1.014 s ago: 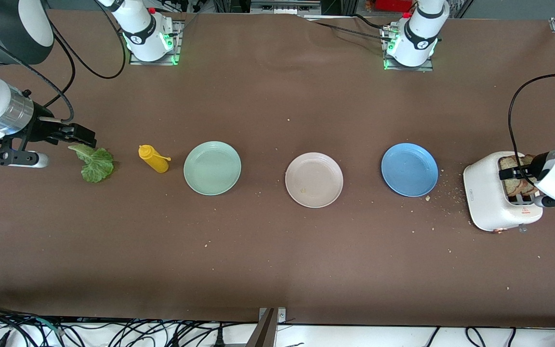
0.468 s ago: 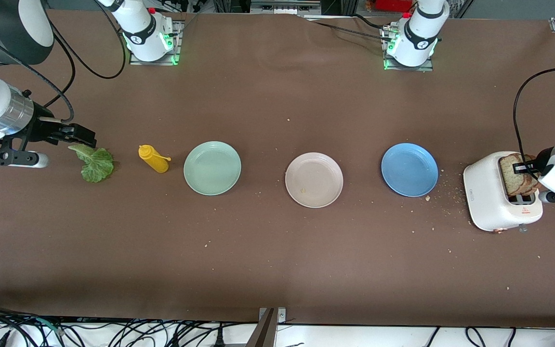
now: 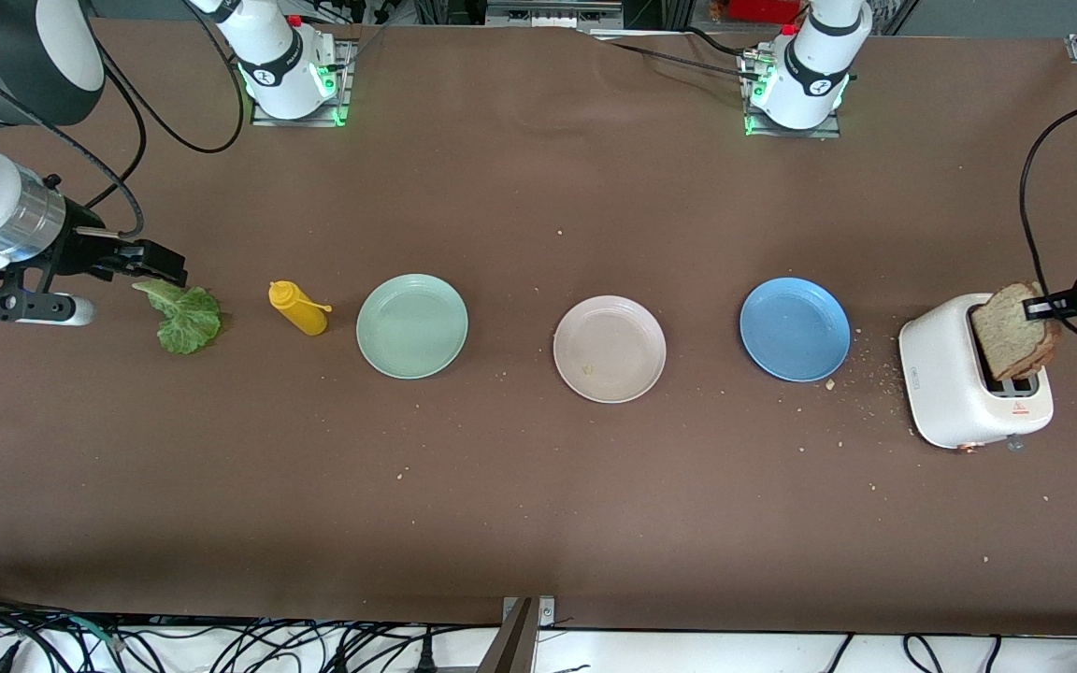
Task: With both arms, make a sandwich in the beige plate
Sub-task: 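Grasp the bread slice and lift it out of the toaster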
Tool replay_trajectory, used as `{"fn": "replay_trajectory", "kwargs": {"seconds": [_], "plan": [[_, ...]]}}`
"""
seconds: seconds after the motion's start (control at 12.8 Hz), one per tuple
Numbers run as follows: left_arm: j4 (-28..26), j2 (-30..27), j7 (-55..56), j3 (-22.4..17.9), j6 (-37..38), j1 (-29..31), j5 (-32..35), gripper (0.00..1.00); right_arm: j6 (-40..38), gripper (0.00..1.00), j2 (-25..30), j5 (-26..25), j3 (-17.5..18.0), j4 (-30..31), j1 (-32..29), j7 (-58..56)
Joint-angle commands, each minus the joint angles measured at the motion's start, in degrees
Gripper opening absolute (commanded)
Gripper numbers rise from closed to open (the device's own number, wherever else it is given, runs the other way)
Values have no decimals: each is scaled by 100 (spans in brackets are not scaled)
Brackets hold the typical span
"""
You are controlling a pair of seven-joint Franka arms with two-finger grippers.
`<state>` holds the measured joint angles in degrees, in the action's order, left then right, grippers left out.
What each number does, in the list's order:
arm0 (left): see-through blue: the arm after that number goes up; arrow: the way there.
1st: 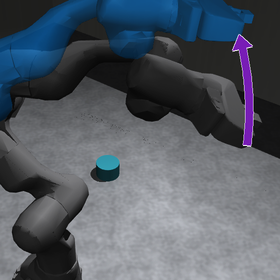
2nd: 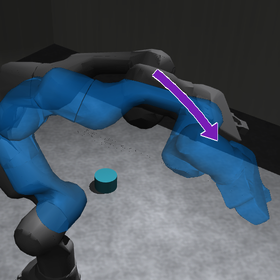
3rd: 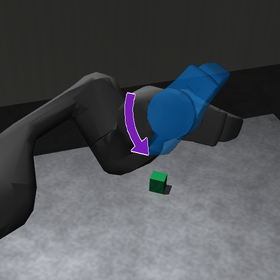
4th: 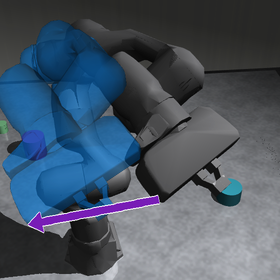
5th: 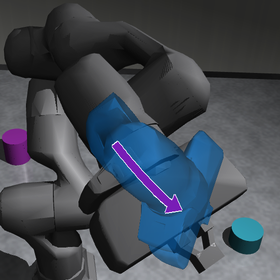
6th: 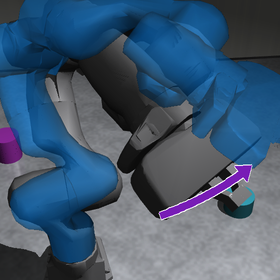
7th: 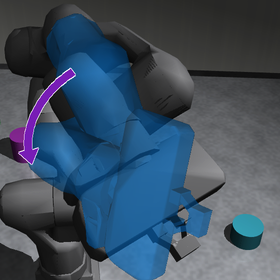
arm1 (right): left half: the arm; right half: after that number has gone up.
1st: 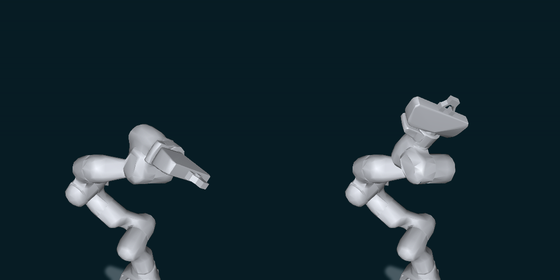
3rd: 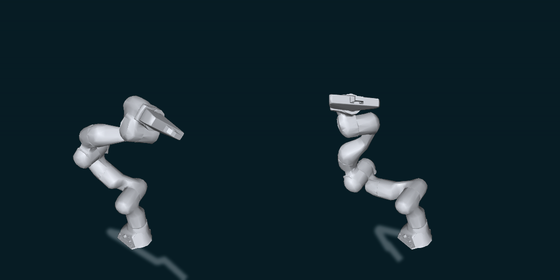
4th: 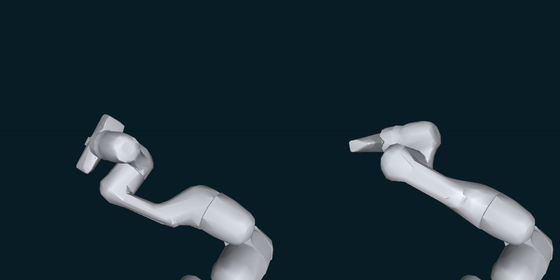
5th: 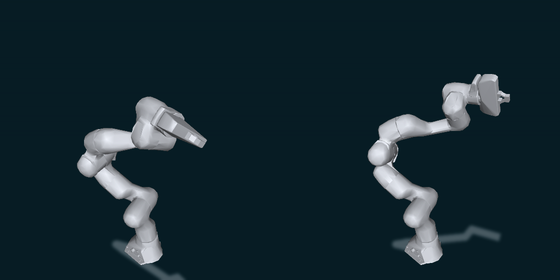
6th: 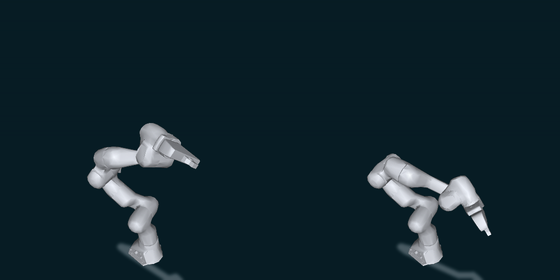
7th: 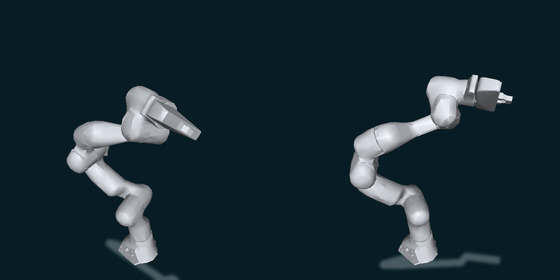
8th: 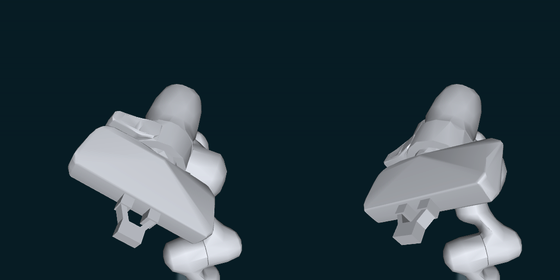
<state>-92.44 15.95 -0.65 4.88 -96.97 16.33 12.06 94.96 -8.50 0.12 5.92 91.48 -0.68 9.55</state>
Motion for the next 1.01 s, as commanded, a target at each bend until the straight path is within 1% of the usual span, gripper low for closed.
{"fn": "replay_trajectory", "kwargs": {"seconds": [0.0, 0.16, 0.23, 0.31, 0.47, 0.62, 0.78, 0.94], "plan": [[497, -30, -172, 188, 598, -41, 103, 0, 40, 100, 24, -56, 32, 19, -47, -41], [787, -83, -163, 495, 959, -33, 95, 0, 40, 100, 24, -56, 32, 19, -47, -41], [850, -92, -137, 696, 1039, -33, 51, 0, 40, 100, 24, -56, 32, 19, -47, -50], [850, -144, -119, 811, 1049, -33, -149, 0, 40, 100, 24, -56, 32, 19, -47, -50], [798, -162, -171, 865, 1066, -33, -938, 0, 40, 100, 24, -56, 32, 19, -47, -50], [753, -49, -181, 865, 1066, -50, -1834, 0, 40, 100, 24, -56, 32, 19, -38, -50], [745, 249, -190, 865, 1058, -59, -2932, 0, 40, 100, 24, -56, 32, 19, -47, -50], [753, 601, -198, 865, 987, -155, -3673, 0, 40, 99, 24, -56, 24, 19, -46, -50]]}}
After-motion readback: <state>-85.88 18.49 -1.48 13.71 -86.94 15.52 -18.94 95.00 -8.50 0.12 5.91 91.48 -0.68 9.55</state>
